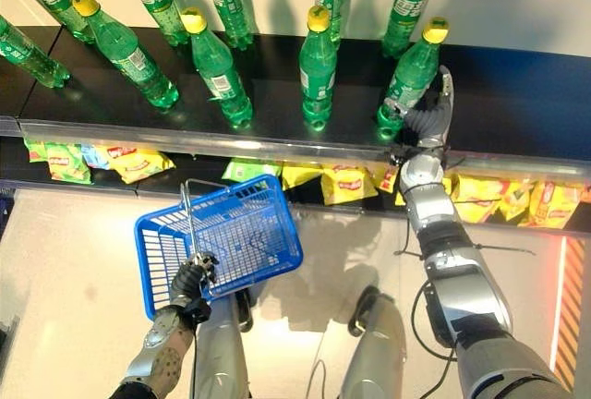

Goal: Pick up the snacks into the basket

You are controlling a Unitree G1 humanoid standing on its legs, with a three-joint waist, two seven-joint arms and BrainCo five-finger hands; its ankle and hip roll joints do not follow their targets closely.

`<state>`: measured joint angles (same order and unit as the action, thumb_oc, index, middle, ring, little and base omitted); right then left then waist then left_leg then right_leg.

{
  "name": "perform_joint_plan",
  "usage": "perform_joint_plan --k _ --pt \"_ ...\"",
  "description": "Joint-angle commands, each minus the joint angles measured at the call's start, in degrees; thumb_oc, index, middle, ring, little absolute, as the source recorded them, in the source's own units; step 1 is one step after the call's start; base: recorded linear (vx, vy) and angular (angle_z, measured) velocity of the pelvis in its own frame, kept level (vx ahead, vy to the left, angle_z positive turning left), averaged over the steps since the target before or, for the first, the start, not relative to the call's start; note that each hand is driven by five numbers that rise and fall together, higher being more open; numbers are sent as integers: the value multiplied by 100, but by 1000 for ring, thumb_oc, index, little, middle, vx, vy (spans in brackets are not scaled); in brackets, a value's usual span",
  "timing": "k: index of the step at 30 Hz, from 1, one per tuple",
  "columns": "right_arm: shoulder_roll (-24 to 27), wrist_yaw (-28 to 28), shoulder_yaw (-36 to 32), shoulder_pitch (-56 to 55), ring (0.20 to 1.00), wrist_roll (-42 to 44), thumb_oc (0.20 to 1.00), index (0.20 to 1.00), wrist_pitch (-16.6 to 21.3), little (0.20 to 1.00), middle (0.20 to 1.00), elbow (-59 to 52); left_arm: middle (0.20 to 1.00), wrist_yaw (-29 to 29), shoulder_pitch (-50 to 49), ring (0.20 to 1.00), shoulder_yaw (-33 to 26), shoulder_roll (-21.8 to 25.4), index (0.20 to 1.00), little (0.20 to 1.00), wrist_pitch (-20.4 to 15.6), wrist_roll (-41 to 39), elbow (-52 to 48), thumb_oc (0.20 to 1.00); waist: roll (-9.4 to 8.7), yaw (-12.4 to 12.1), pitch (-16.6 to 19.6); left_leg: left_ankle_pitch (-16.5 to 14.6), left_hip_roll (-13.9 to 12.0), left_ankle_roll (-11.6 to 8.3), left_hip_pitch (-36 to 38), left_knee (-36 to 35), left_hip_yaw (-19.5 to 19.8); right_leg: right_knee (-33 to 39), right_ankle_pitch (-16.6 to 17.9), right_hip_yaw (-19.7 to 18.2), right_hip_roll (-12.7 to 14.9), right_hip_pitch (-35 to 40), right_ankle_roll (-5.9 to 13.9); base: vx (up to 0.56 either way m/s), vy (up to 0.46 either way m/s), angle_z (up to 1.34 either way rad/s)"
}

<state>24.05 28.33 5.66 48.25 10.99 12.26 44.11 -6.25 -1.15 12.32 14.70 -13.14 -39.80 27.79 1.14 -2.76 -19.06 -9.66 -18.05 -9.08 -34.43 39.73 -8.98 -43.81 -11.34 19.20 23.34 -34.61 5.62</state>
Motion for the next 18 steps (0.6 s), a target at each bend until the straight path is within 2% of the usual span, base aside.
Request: perform_joint_plan --k 1,18 --pt "368 0 164 547 1000 182 1000 1000 307 1000 1000 214 200 97 -138 200 304 226 200 200 -288 -165 -628 200 105 -148 247 -132 309 574 -210 262 -360 49 -90 292 -315 256 51 0 0 0" --pt "470 -135 496 1157 1000 346 1000 1000 191 1000 1000 1113 200 106 -144 200 354 289 200 200 -284 -178 -564 200 112 -233 232 -53 325 558 -175 170 -332 76 -62 337 -332 314 52 0 0 0"
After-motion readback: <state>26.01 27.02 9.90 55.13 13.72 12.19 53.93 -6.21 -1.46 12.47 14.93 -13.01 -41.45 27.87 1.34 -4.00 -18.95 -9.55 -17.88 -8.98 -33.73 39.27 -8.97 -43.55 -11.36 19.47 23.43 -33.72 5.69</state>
